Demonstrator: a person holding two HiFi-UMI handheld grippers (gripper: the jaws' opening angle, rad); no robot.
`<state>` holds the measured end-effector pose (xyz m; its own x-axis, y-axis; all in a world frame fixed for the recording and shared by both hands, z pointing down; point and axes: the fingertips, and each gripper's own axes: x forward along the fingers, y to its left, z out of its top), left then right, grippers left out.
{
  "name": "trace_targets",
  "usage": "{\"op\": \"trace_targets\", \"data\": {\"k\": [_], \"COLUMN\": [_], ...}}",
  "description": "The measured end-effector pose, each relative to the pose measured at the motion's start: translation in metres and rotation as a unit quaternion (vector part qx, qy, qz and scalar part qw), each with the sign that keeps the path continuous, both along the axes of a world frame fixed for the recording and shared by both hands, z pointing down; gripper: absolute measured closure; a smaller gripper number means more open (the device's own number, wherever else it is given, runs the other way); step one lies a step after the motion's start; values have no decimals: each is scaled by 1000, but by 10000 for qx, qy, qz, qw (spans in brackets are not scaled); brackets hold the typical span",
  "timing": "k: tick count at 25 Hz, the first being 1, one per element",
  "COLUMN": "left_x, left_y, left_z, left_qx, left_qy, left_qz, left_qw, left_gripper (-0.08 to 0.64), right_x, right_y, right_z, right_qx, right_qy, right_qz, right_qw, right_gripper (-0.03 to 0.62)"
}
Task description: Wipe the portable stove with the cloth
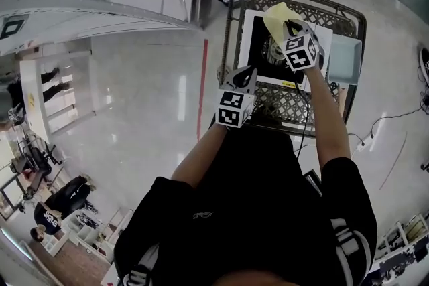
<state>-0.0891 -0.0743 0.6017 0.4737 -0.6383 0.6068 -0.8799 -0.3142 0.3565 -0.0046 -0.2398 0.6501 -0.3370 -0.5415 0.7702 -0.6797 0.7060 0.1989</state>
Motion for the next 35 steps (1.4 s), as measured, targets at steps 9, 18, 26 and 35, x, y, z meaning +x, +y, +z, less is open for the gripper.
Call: {"op": "trace_targets", "data": {"k": [9, 18, 26, 35], "left_x": [-11, -13, -7, -4], "left_y": [6, 16, 22, 28], "left_z": [6, 9, 7, 10], "left_qx": [-103, -131, -95, -135], "left_qy": [-116, -150, -123, -136], "left_qz": [-17, -91, -53, 17], "left_qw": [9999, 9998, 9999, 9998], "left_gripper": [543, 543, 543, 543], "right_x": [-5, -10, -11, -9], "right_y": [9, 31, 51, 87], "right_z": [34, 29, 23, 29], "right_qx": [-453, -653, -734, -965], "right_qy": [486, 180, -66, -6], "right_qz": [-140, -131, -130, -222], "right_qw": [9977, 9976, 9972, 9951], "right_gripper": [578, 578, 578, 578]}}
